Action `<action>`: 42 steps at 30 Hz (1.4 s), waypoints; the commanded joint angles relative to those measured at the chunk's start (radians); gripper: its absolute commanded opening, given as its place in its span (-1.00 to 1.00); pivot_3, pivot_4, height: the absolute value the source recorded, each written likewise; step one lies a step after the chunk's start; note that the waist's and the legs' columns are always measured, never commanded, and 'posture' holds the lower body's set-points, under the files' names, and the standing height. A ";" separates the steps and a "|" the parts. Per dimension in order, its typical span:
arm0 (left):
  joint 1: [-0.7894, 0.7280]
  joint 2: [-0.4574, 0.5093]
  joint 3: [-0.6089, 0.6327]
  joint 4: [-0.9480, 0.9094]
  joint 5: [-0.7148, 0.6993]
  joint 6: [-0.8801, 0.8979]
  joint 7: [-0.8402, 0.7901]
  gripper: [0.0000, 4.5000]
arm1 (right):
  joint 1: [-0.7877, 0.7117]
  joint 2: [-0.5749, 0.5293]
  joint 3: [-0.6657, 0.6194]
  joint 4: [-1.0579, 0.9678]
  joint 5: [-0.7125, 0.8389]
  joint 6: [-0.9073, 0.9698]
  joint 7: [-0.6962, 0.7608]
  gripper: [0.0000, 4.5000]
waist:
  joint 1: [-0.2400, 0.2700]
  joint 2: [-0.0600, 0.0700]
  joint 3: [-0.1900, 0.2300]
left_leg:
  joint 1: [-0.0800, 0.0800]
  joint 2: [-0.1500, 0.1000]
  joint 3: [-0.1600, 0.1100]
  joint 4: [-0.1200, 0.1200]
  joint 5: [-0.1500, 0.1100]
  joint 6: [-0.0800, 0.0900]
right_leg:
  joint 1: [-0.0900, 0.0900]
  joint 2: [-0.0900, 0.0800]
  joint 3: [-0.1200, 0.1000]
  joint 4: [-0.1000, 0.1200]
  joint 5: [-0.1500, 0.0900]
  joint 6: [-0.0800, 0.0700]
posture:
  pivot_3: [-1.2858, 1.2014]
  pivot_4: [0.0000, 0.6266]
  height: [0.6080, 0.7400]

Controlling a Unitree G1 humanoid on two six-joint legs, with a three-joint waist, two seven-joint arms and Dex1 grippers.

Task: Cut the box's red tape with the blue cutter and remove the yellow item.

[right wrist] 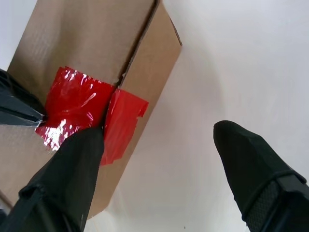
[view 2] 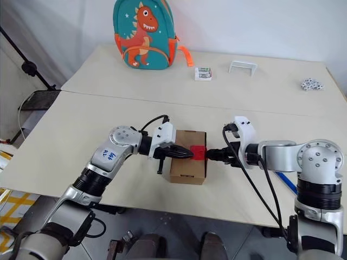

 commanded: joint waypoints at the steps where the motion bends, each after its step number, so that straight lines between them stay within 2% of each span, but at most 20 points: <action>1: 0.029 0.003 -0.023 -0.004 0.026 0.013 0.013 -1.00 | 0.000 0.017 0.048 -0.028 -0.050 0.014 -0.045 0.69 | -0.006 0.000 0.000 | 0.001 0.000 0.001 0.000 0.000 0.000 | 0.000 0.000 0.000 0.000 0.000 0.000 | 0.03 -0.52 1.00; 6: 0.040 0.009 -0.021 -0.014 0.028 0.028 0.033 -1.00 | 0.009 -0.022 0.082 -0.053 -0.102 0.014 -0.027 0.69 | -0.010 0.000 0.000 | 0.007 0.001 0.000 -0.001 0.000 0.001 | 0.008 0.000 0.000 -0.003 0.000 0.000 | 0.03 -0.52 1.00; 16: 0.054 0.012 -0.028 -0.008 0.033 0.056 0.062 -1.00 | 0.034 -0.136 0.083 -0.030 -0.126 0.014 0.048 0.69 | 0.007 -0.001 0.000 | 0.007 0.001 -0.002 -0.003 -0.001 0.002 | 0.009 -0.001 0.000 -0.007 0.000 -0.001 | 0.03 -0.52 1.00; 23: 0.062 0.008 -0.037 -0.012 0.028 0.062 0.066 -1.00 | 0.033 -0.171 0.090 -0.003 -0.156 0.014 0.096 0.69 | 0.008 -0.001 -0.001 | 0.006 0.000 -0.003 -0.003 -0.001 0.003 | 0.011 -0.002 0.000 -0.010 0.000 0.000 | 0.03 -0.52 1.00; 25: 0.063 0.008 -0.038 -0.015 0.026 0.065 0.066 -1.00 | 0.029 -0.210 0.128 0.020 -0.161 0.014 0.111 0.69 | 0.009 -0.001 -0.001 | 0.006 0.000 -0.003 -0.003 -0.001 0.003 | 0.012 -0.002 -0.001 -0.012 0.000 0.000 | 0.03 -0.52 1.00; 33: 0.069 0.009 -0.043 -0.021 0.025 0.068 0.062 -1.00 | 0.025 -0.209 0.098 0.082 -0.227 0.014 0.165 0.69 | 0.006 -0.001 -0.001 | 0.006 0.000 -0.003 -0.003 -0.001 0.005 | 0.017 -0.003 -0.001 -0.020 0.000 -0.001 | 0.03 -0.52 1.00; 42: 0.075 0.007 -0.042 -0.023 0.022 0.071 0.064 -1.00 | 0.031 -0.180 0.037 0.149 -0.138 0.014 0.164 0.69 | 0.003 0.000 -0.002 | 0.007 0.000 -0.002 -0.006 0.000 0.004 | 0.015 -0.001 -0.002 -0.020 0.000 -0.001 | 0.03 -0.52 1.00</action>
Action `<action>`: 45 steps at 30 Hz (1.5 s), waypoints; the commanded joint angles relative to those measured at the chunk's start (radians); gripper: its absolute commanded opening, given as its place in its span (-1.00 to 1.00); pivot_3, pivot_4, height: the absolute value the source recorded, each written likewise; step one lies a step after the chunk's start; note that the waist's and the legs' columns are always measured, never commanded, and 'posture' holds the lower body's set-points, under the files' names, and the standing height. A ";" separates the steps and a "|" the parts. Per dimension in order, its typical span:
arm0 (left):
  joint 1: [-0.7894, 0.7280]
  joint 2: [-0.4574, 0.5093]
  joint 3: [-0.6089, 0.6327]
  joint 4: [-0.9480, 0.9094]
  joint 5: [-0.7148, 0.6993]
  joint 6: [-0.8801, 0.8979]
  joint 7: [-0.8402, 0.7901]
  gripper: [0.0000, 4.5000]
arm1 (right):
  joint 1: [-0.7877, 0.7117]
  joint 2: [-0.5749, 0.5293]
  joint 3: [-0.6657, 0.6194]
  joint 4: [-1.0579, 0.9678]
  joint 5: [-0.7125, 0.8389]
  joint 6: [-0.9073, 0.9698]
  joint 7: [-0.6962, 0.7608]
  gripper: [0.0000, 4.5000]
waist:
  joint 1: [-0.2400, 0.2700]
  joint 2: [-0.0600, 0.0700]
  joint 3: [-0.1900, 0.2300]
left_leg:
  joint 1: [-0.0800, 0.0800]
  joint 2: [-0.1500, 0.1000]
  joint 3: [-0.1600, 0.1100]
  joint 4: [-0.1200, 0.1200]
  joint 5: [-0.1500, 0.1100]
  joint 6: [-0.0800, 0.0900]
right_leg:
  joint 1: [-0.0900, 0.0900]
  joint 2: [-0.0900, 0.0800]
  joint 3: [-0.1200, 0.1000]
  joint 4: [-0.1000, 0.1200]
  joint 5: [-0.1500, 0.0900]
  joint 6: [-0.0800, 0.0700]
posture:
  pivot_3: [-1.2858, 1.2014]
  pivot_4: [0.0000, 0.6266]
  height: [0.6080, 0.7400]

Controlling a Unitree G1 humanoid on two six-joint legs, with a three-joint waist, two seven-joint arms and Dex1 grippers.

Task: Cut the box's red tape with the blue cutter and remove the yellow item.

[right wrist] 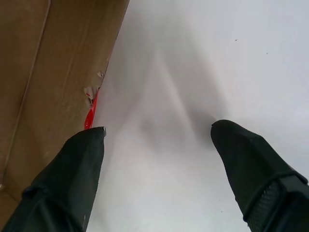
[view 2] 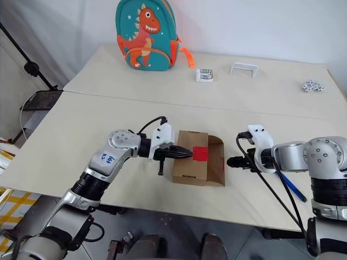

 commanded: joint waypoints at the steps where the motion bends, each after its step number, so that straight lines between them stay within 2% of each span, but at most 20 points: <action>1: 0.036 0.007 -0.037 0.025 0.029 0.031 -0.004 -1.00 | 0.006 0.014 -0.041 0.023 0.063 0.005 -0.016 0.69 | 0.000 0.000 0.000 | 0.000 0.000 0.000 0.000 0.000 0.000 | 0.000 0.000 0.000 0.000 0.000 0.000 | 0.03 -0.52 1.00; 5: 0.040 0.013 -0.034 0.013 0.026 0.036 -0.004 -1.00 | 0.015 -0.010 -0.096 0.050 0.112 0.005 -0.003 0.69 | 0.001 0.000 0.000 | 0.000 0.000 0.000 0.000 0.000 0.000 | 0.000 0.000 0.000 0.000 0.000 0.000 | 0.03 -0.52 1.00; 9: 0.042 0.020 -0.027 0.006 0.024 0.034 -0.007 -1.00 | 0.045 -0.073 -0.153 0.127 0.214 0.005 0.069 0.69 | 0.001 0.000 0.000 | -0.001 0.000 0.000 -0.001 0.000 0.000 | -0.001 -0.001 0.000 -0.001 0.000 0.000 | 0.03 -0.52 1.00; 11: 0.042 0.023 -0.027 0.005 0.024 0.033 -0.010 -1.00 | 0.062 -0.100 -0.143 0.154 0.277 0.005 0.117 0.69 | 0.000 0.000 0.000 | -0.002 0.000 0.001 -0.001 0.000 0.000 | -0.001 0.000 0.000 -0.002 0.000 0.000 | 0.03 -0.52 1.00; 20: 0.030 0.039 -0.026 0.006 0.027 0.037 -0.023 -1.00 | 0.049 0.033 -0.199 0.328 0.312 0.004 0.159 0.69 | -0.001 0.000 0.000 | -0.001 0.001 0.002 -0.002 0.000 0.000 | -0.001 0.001 0.000 -0.003 0.002 -0.001 | 0.03 -0.52 1.00; 30: 0.028 0.052 -0.025 -0.009 0.025 0.053 -0.027 -1.00 | 0.012 0.155 -0.206 0.374 0.214 0.002 0.170 0.69 | -0.008 0.000 0.000 | -0.001 0.001 0.003 -0.002 0.001 -0.001 | -0.002 0.001 0.000 -0.001 0.002 -0.001 | 0.03 -0.52 1.00; 43: 0.024 0.059 -0.025 -0.014 0.027 0.061 -0.033 -1.00 | 0.096 0.274 -0.283 0.395 0.145 -0.011 0.216 0.69 | -0.025 0.001 0.000 | 0.001 0.001 0.003 -0.002 0.001 -0.002 | -0.002 0.001 0.000 0.003 0.002 -0.001 | 0.03 -0.52 1.00; 45: 0.024 0.060 -0.024 -0.012 0.027 0.061 -0.034 -1.00 | 0.105 0.280 -0.291 0.398 0.127 -0.017 0.223 0.51 | -0.025 0.001 0.000 | 0.002 0.002 0.003 -0.002 0.001 -0.002 | -0.002 0.001 0.000 0.004 0.002 -0.001 | 0.03 -0.52 1.00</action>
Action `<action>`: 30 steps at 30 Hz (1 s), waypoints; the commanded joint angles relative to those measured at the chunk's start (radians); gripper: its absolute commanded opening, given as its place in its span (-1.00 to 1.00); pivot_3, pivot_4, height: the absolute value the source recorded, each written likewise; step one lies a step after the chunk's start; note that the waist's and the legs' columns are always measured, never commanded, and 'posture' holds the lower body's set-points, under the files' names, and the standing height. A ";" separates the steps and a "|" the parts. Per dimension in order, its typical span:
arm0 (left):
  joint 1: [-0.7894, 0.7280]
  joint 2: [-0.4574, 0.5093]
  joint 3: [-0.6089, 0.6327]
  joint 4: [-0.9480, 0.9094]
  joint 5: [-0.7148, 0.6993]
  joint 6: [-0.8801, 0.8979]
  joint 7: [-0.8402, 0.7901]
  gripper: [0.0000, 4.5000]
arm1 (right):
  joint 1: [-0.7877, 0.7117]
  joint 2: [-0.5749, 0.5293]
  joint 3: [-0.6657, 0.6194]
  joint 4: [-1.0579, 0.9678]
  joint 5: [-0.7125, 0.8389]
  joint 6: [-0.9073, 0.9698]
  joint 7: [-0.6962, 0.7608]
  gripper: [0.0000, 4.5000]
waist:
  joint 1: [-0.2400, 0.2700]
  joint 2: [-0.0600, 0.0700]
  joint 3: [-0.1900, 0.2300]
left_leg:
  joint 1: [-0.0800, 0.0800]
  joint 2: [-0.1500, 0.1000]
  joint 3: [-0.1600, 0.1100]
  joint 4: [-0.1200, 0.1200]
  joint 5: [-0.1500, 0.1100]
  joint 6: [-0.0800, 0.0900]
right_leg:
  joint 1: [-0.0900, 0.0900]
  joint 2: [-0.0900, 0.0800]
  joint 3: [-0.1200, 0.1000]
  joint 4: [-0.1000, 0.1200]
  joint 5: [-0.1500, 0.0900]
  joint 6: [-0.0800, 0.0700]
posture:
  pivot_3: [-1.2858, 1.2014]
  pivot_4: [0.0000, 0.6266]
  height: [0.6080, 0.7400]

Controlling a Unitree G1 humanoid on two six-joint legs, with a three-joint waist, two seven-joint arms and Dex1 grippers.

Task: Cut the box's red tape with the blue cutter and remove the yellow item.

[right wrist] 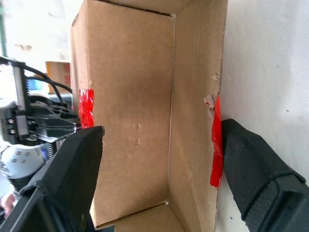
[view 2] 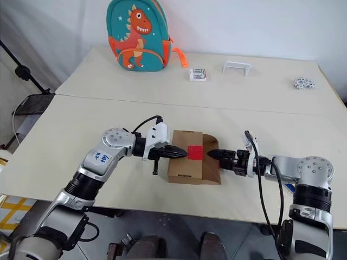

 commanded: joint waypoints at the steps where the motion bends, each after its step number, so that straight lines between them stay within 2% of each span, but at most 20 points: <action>1: 0.021 0.013 -0.035 0.022 0.028 0.025 -0.009 -1.00 | 0.033 0.013 0.003 0.010 -0.052 0.003 0.010 0.42 | 0.000 0.000 0.000 | 0.000 0.000 0.000 0.000 0.000 0.000 | 0.000 0.000 0.000 0.000 0.000 0.000 | 0.03 -0.52 1.00; 5: 0.019 0.014 -0.035 0.022 0.029 0.027 -0.009 -1.00 | 0.029 0.026 0.010 -0.003 -0.082 0.003 0.034 -0.16 | 0.000 0.000 0.000 | 0.000 0.000 0.000 0.000 0.000 0.000 | 0.000 0.000 0.000 0.000 0.000 0.000 | 0.03 -0.52 1.00; 19: 0.023 0.018 -0.033 0.020 0.030 0.025 -0.005 -1.00 | -0.023 0.092 0.030 -0.007 -0.190 0.025 0.081 -0.16 | -0.004 0.001 -0.001 | 0.001 0.000 0.001 0.000 0.000 0.000 | -0.002 0.000 0.002 0.003 0.000 0.000 | 0.03 -0.52 1.00; 25: 0.022 0.019 -0.033 0.021 0.032 0.022 -0.005 -1.00 | -0.017 0.104 0.072 -0.044 -0.174 0.026 0.105 -0.16 | -0.004 0.001 -0.001 | 0.001 0.000 0.001 0.000 0.000 0.000 | -0.003 0.000 0.002 0.004 0.000 0.000 | 0.03 -0.52 1.00; 28: 0.024 0.017 -0.031 0.021 0.032 0.022 0.001 -1.00 | -0.018 0.088 0.072 -0.057 -0.179 0.026 0.109 -0.41 | -0.003 0.001 -0.001 | 0.000 0.000 0.001 0.000 0.000 -0.001 | -0.003 0.000 0.002 0.004 0.000 0.000 | 0.03 -0.52 1.00; 30: 0.026 0.018 -0.025 0.020 0.031 0.023 0.007 -1.00 | -0.025 0.068 0.072 -0.066 -0.162 0.026 0.105 -0.68 | -0.002 0.000 -0.001 | 0.000 0.000 0.001 0.000 0.000 -0.001 | -0.003 0.000 0.002 0.004 0.000 0.000 | 0.03 -0.52 1.00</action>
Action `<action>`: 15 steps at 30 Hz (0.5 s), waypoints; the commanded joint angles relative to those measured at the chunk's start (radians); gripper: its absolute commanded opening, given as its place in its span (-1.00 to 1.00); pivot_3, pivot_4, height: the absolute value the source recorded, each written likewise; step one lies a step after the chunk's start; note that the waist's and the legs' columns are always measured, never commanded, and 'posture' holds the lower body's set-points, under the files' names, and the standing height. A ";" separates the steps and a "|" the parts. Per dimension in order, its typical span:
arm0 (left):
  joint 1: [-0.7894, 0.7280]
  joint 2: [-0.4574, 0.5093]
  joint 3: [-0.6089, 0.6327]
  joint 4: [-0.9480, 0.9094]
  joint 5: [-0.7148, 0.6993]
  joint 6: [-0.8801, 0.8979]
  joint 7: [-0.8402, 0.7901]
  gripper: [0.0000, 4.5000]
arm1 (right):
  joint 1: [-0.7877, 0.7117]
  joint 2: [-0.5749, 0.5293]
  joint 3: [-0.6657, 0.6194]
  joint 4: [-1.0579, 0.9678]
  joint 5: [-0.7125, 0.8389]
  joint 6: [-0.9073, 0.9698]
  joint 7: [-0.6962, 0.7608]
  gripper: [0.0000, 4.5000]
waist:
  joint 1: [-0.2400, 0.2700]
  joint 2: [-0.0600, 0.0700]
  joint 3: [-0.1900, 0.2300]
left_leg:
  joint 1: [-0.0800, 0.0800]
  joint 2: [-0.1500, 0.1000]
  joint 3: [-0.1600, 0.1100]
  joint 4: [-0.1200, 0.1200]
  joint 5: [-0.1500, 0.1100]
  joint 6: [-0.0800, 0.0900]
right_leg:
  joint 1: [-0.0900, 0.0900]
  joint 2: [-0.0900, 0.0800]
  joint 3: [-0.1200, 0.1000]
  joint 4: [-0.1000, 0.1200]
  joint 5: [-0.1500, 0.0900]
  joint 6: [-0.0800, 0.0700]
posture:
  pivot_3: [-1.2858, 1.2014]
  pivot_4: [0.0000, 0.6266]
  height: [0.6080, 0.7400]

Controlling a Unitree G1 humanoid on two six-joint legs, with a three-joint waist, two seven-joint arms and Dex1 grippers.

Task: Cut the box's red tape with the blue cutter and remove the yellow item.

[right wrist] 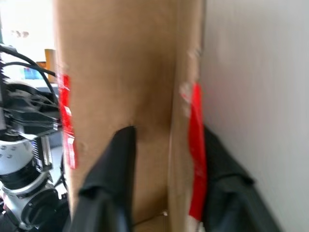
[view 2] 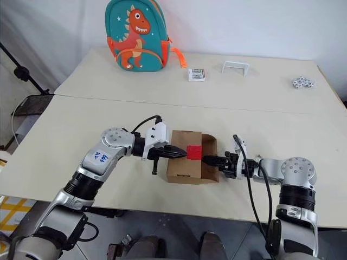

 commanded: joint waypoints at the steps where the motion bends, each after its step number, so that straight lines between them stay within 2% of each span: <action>1: 0.026 0.011 -0.024 0.023 0.032 0.021 0.012 -1.00 | 0.001 -0.026 0.017 -0.019 0.017 0.015 -0.011 -0.81 | 0.001 -0.002 -0.001 | 0.000 0.000 0.000 0.000 0.000 0.000 | 0.000 0.000 0.000 0.000 0.000 0.000 | 0.03 -0.52 1.00; 3: 0.027 0.012 -0.020 0.026 0.035 0.020 0.017 -1.00 | -0.010 -0.045 0.024 -0.029 0.036 0.015 -0.013 -0.99 | 0.006 -0.005 -0.003 | 0.000 0.000 0.000 0.000 0.000 0.000 | 0.001 0.000 0.000 -0.001 0.000 0.000 | 0.03 -0.52 1.00; 9: 0.029 -0.002 -0.015 0.055 0.058 0.029 0.071 -1.00 | -0.066 -0.129 0.060 -0.055 0.165 0.015 -0.056 -0.99 | 0.010 -0.002 -0.001 | -0.003 -0.002 -0.001 0.000 0.001 0.002 | 0.001 -0.006 0.000 -0.005 0.001 0.000 | 0.03 -0.52 1.00; 15: 0.031 -0.038 -0.028 0.084 0.066 0.034 0.124 -1.00 | -0.105 -0.219 0.106 -0.064 0.304 0.015 -0.172 -0.99 | 0.027 0.000 0.000 | -0.005 -0.003 -0.002 0.000 0.001 0.002 | -0.001 -0.007 -0.005 -0.005 0.002 0.001 | 0.03 -0.52 1.00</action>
